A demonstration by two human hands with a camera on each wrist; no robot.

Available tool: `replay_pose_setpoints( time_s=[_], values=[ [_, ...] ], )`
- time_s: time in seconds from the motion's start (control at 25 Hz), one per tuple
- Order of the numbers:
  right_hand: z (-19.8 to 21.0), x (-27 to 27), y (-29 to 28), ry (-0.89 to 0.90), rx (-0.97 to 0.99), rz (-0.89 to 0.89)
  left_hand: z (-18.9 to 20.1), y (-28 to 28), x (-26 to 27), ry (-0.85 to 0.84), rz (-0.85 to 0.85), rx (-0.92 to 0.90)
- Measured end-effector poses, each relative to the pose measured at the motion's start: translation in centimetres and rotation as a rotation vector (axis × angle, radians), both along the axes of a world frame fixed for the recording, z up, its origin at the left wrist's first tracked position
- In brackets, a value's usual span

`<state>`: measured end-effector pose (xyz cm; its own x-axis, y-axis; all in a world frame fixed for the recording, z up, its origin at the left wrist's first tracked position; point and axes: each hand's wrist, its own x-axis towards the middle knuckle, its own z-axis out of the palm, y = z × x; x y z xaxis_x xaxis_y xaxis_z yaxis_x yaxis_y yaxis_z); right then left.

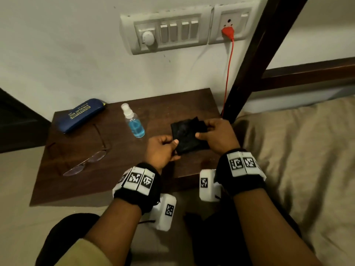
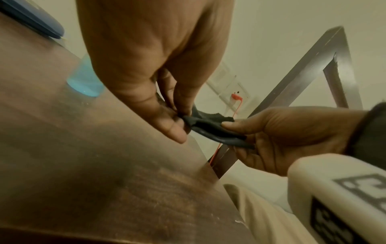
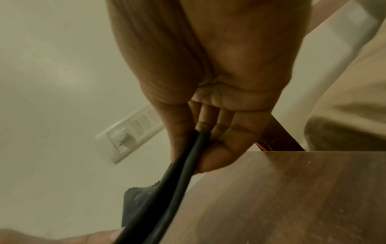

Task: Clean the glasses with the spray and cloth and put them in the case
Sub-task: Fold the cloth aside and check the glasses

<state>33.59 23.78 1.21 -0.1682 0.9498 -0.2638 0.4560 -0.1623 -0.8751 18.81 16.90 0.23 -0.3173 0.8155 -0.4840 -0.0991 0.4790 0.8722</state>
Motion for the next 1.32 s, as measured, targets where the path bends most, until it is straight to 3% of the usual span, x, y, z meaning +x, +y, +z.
replay_pose_setpoints(
  time_s=[0.2,0.32,0.64,0.84,1.0,1.32],
  values=[
    [-2.6,0.5,1.8,-0.255,-0.078,-0.151,-3.0,3.2,1.6,0.127,0.073,-0.078],
    [-3.6,0.3,1.4,-0.373,-0.146,-0.150,-4.9,3.5,2.0,0.328,0.084,-0.118],
    [-3.3,-1.6,-0.6,-0.572,-0.030,-0.204,-3.5,1.3,1.6,0.615,-0.077,-0.110],
    [-2.1,-2.9,-3.7,-0.606,0.091,-0.029,-1.9,-2.7,-0.2,0.596,-0.151,-0.159],
    [-0.9,-4.9,-7.8,-0.607,0.251,0.172,1.0,-6.7,-2.9,0.615,-0.099,-0.143],
    [0.0,-9.1,-14.8,-0.597,0.343,0.355,4.3,-14.1,-8.3,0.678,0.030,-0.167]
  ],
)
